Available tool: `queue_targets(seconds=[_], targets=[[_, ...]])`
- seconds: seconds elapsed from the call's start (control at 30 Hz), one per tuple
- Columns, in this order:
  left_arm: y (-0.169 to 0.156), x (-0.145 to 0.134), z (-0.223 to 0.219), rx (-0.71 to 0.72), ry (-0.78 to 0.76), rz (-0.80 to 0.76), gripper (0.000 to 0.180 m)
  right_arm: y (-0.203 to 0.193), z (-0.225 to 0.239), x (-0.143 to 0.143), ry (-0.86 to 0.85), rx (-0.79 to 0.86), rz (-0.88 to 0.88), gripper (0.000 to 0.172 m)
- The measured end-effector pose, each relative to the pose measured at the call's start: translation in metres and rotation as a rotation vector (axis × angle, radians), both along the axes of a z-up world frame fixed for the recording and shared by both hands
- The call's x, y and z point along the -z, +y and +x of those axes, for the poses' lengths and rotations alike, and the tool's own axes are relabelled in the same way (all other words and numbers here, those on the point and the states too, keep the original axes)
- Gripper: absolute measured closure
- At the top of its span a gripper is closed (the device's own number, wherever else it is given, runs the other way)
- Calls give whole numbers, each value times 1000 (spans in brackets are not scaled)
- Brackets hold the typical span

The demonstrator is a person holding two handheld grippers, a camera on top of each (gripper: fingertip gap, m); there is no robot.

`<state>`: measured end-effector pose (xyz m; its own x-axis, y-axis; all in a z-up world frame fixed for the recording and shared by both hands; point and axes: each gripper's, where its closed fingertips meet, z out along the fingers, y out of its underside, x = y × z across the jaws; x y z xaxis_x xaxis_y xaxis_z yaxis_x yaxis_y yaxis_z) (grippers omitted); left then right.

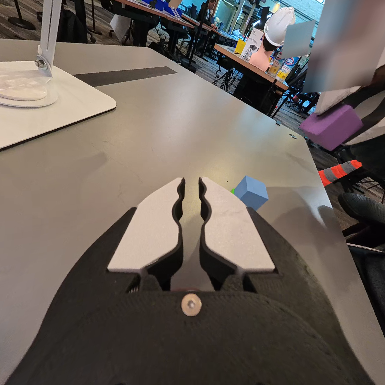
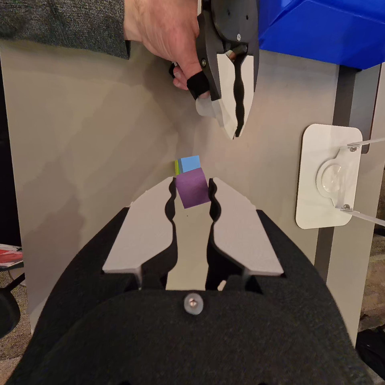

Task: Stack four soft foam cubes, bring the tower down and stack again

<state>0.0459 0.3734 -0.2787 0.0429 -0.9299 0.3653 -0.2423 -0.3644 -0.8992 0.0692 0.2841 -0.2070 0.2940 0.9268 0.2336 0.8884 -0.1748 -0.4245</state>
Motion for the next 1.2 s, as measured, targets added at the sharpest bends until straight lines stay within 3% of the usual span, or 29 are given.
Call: queue_targets(seconds=[1.2], targets=[[0,2,0,3,8,-8,168,4,-13,15,44,25,-43,143]])
